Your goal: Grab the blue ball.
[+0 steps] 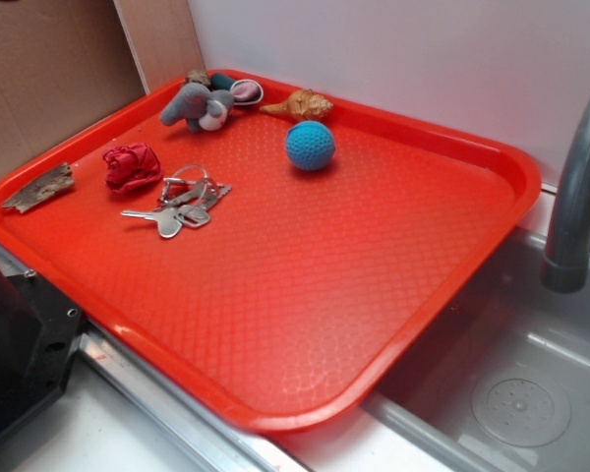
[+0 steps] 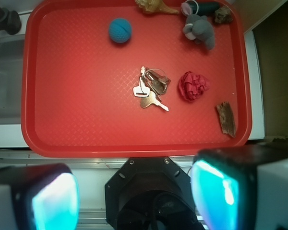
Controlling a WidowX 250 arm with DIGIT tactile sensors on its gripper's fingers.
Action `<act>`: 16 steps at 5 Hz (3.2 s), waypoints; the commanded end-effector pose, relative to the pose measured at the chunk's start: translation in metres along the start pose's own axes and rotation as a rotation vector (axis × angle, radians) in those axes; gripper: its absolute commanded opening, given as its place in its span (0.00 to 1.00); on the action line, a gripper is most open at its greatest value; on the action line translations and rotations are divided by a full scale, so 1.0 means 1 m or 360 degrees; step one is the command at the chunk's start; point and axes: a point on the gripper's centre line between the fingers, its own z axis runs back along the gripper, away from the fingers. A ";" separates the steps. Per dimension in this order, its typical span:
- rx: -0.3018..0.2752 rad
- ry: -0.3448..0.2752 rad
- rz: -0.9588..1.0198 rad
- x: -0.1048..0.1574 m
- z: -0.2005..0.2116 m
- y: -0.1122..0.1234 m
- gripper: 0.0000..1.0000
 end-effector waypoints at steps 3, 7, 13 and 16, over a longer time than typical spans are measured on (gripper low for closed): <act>-0.0035 -0.0125 -0.0086 0.095 -0.076 -0.023 1.00; 0.0059 -0.0053 -0.0391 0.184 -0.175 -0.019 1.00; 0.0113 0.0029 -0.0420 0.156 -0.175 -0.006 0.00; 0.0120 0.0007 0.0076 0.096 -0.027 0.016 0.00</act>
